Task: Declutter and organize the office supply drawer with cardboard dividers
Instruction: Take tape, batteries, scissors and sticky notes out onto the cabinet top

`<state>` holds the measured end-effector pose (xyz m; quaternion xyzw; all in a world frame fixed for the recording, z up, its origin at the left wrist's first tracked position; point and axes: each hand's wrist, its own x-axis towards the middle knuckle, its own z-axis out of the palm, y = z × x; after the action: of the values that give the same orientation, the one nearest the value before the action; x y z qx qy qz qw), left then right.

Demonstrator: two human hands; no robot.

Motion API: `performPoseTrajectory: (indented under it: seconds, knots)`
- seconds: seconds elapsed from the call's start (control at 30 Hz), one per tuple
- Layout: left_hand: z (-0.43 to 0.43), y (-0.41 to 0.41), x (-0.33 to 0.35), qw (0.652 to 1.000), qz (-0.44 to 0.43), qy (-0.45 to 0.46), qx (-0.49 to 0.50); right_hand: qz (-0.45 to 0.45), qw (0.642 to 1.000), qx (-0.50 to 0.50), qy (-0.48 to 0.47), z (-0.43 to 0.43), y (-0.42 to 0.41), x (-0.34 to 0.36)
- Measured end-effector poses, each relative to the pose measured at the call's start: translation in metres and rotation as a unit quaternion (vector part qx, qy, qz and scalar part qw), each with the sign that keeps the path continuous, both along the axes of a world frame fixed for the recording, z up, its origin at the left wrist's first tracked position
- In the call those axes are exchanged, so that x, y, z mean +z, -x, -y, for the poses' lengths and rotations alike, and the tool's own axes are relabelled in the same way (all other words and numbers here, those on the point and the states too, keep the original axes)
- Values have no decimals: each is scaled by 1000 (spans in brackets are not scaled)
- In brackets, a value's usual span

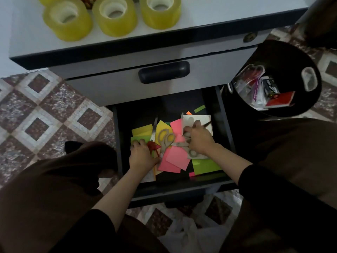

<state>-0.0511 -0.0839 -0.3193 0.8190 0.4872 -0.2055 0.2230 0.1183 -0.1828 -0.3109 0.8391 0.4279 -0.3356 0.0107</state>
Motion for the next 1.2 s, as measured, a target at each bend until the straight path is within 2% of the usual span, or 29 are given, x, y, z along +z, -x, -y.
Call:
performPoseTrajectory:
  seconds: [0.2, 0.3, 0.37, 0.43, 0.57, 0.87, 1.0, 1.2]
  knots:
    - [1, 2, -2, 1000, 5, -5, -1, -63, 997, 35, -20, 8, 3, 2]
    - [5, 4, -1, 1000, 1, -8, -11, -10, 997, -24, -66, 10, 8, 6]
    - [6, 6, -1, 1000, 2, -12, -10, 61, 996, -49, -36, 10, 10, 10]
    - [6, 6, -1, 1000, 1, -14, -8, 87, 993, -75, 24, 11, 11, 11]
    - [5, 6, 0, 1000, -8, -9, -16, 64, 989, -111, 76, 13, 10, 9]
    - [-13, 3, 10, 996, 14, 64, 58, 16, 989, -127, 71, 3, 7, 18]
    - [-25, 6, 19, 992, 20, 98, 82, 52, 992, -107, 36, -3, 14, 16]
    - [-41, -2, 48, 992, 26, 117, 31, 46, 992, -113, 21, -11, 15, 15]
